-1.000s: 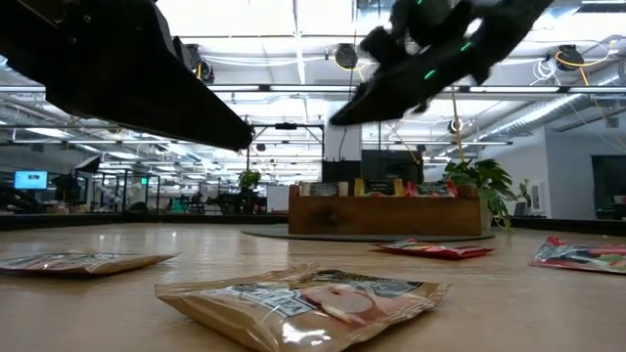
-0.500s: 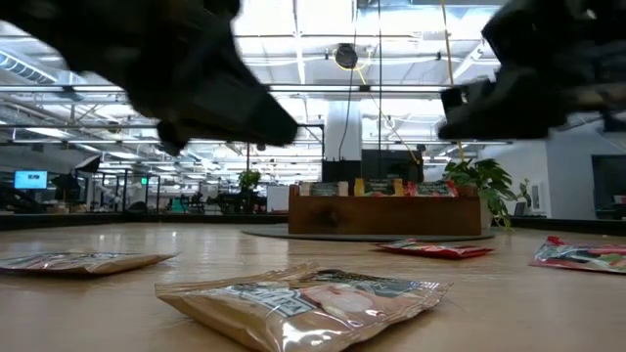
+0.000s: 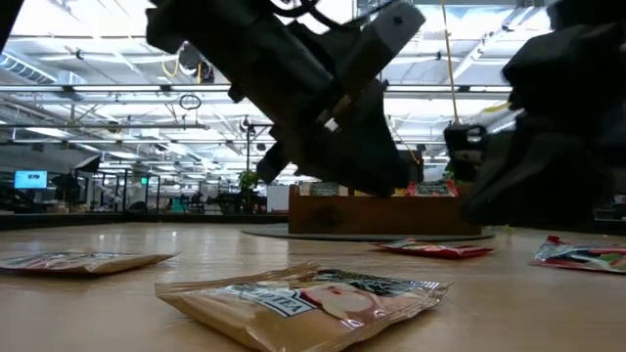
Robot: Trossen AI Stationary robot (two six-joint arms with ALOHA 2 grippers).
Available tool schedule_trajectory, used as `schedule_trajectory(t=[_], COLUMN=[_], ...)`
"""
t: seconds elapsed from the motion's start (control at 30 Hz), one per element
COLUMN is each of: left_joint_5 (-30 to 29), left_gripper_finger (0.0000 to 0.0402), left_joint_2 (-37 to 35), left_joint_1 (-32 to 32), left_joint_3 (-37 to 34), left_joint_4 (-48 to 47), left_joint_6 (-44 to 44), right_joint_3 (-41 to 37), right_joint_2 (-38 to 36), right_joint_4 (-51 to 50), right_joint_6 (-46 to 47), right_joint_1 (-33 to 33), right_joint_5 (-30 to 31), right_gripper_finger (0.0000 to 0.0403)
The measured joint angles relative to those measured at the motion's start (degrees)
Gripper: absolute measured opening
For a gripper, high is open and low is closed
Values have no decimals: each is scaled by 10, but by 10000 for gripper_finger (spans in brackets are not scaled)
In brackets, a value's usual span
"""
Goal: Pick & Place Tea
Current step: Put the red tea bag into the right section of the wooden organizer
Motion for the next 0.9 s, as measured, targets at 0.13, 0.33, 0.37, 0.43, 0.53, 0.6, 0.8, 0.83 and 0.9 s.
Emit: schedule_trajectory(t=[0.13,0.33,0.37,0.43,0.53,0.6,0.8,0.83,0.9], left_joint_5=[25,58,62,63,62,62,49,51,60], left_gripper_finger=[158,244,255,272,288,293,294,294,294], left_joint_2=[-1,-2,-2,-2,-2,-2,-2,-2,-2], left_joint_1=[13,16,17,18,21,24,35,38,44], left_joint_3=[8,6,7,6,6,6,6,6,6], left_joint_4=[-35,-40,-47,-69,-78,-88,-100,-100,-102], left_joint_6=[-8,-23,-29,-47,-63,-74,-85,-81,-67], right_joint_3=[20,27,27,27,27,27,28,28,28], right_joint_2=[26,44,44,47,47,47,46,46,47], right_joint_4=[0,-1,-4,-7,-16,-27,-44,-46,-47], right_joint_6=[-1,11,13,21,27,32,43,43,43], right_joint_1=[0,-7,-10,-16,-25,-30,-34,-35,-35], right_joint_5=[10,9,9,7,5,-8,-22,-25,-32], right_gripper_finger=[4,1,1,1,0,0,0,0,0])
